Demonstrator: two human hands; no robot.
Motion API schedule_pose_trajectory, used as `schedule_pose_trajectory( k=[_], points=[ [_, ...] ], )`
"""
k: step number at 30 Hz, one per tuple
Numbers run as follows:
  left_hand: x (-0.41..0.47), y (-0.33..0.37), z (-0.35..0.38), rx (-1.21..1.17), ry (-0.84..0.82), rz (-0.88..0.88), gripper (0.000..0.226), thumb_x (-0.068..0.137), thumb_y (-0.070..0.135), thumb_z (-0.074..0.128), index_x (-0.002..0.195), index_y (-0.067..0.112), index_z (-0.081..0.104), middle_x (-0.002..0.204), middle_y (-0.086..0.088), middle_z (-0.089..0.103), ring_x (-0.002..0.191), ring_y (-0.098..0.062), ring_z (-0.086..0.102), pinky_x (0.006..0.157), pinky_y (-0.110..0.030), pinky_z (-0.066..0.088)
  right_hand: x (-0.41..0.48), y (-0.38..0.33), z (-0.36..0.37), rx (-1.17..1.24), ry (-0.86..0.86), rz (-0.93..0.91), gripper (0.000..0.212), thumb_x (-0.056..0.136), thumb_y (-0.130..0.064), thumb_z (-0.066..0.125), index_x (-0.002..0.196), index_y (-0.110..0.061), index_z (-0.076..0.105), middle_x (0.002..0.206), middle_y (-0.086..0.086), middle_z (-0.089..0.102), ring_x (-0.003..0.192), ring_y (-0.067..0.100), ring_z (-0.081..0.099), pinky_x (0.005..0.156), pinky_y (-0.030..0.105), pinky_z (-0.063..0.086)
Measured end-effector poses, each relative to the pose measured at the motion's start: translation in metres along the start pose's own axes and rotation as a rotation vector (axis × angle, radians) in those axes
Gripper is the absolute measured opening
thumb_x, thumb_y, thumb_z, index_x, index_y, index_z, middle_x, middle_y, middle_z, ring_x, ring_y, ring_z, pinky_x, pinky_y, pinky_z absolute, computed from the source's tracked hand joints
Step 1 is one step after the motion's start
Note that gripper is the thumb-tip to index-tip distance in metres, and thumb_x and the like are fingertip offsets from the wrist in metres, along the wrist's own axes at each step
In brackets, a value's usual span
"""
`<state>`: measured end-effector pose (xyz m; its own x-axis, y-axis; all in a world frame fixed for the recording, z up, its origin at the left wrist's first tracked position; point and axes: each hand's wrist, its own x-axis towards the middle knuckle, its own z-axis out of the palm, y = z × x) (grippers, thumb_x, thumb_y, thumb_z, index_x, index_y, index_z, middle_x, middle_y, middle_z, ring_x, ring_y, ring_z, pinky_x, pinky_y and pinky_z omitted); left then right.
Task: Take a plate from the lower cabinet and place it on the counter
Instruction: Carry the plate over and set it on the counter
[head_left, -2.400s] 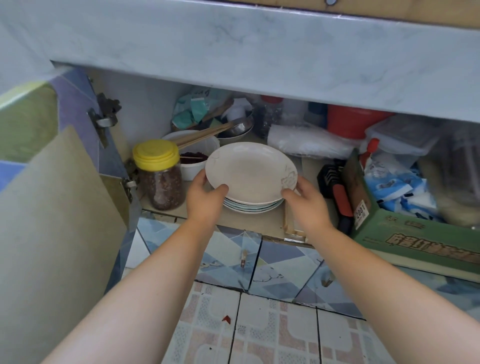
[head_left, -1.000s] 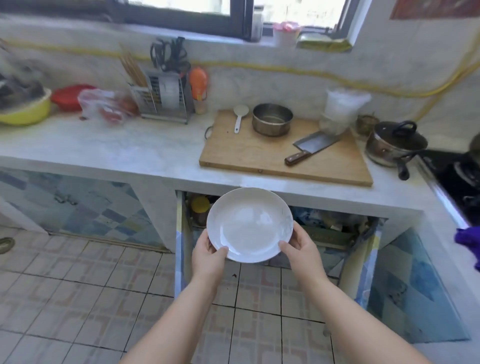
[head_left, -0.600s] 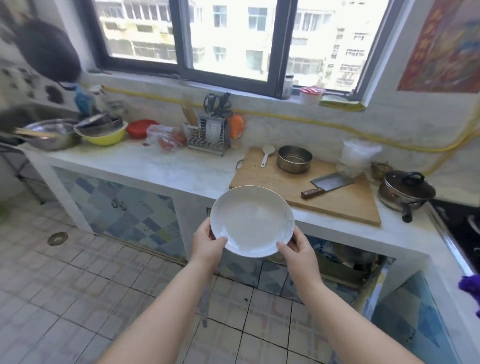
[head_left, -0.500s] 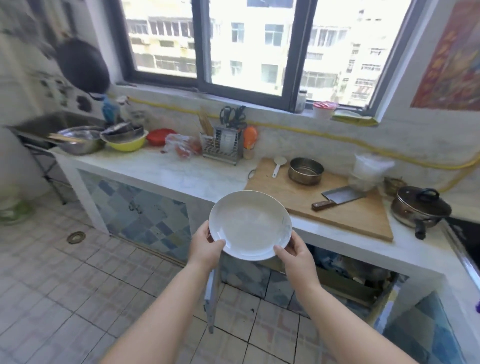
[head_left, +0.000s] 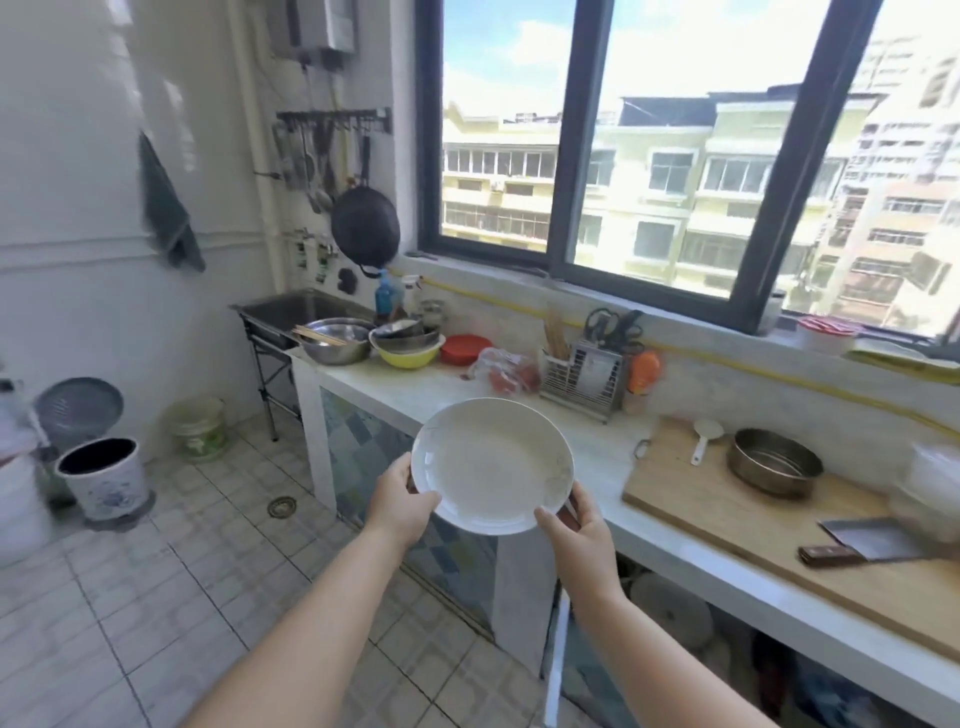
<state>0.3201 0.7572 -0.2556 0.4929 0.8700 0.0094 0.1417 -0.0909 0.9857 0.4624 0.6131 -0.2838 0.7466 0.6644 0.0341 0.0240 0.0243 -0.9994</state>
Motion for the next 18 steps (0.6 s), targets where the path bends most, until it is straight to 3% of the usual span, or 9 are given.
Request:
schedule_pose_trajectory(
  k=[4, 10, 18],
  points=[
    [0.060, -0.004, -0.053, 0.018, -0.021, 0.004, 0.049, 0.077, -0.005, 0.056, 0.119, 0.022, 0.054, 0.109, 0.002, 0.063, 0.104, -0.019, 0.056, 0.087, -0.036, 0.048, 0.035, -0.002, 0.069, 0.011, 0.006, 0.003, 0.059, 0.084, -0.017, 0.066, 0.137, -0.027, 0.043, 0.130, -0.005, 0.057, 0.118, 0.015, 0.053, 0.104, 0.043, 0.043],
    [0.136, -0.016, -0.114, 0.031, -0.066, 0.012, 0.047, 0.079, -0.004, 0.058, 0.120, 0.018, 0.055, 0.113, -0.002, 0.064, 0.106, -0.020, 0.056, 0.090, -0.036, 0.046, 0.084, 0.001, 0.155, 0.033, 0.070, -0.011, 0.058, 0.084, -0.016, 0.064, 0.137, -0.027, 0.044, 0.127, -0.005, 0.059, 0.117, 0.015, 0.055, 0.104, 0.046, 0.044],
    [0.218, -0.027, -0.137, 0.070, -0.161, 0.044, 0.054, 0.078, 0.001, 0.063, 0.124, 0.027, 0.051, 0.112, 0.008, 0.061, 0.108, -0.015, 0.054, 0.093, -0.034, 0.044, 0.138, 0.014, 0.200, 0.067, 0.155, 0.038, 0.054, 0.083, -0.015, 0.065, 0.134, -0.027, 0.048, 0.123, -0.007, 0.062, 0.114, 0.013, 0.057, 0.102, 0.046, 0.045]
  ],
)
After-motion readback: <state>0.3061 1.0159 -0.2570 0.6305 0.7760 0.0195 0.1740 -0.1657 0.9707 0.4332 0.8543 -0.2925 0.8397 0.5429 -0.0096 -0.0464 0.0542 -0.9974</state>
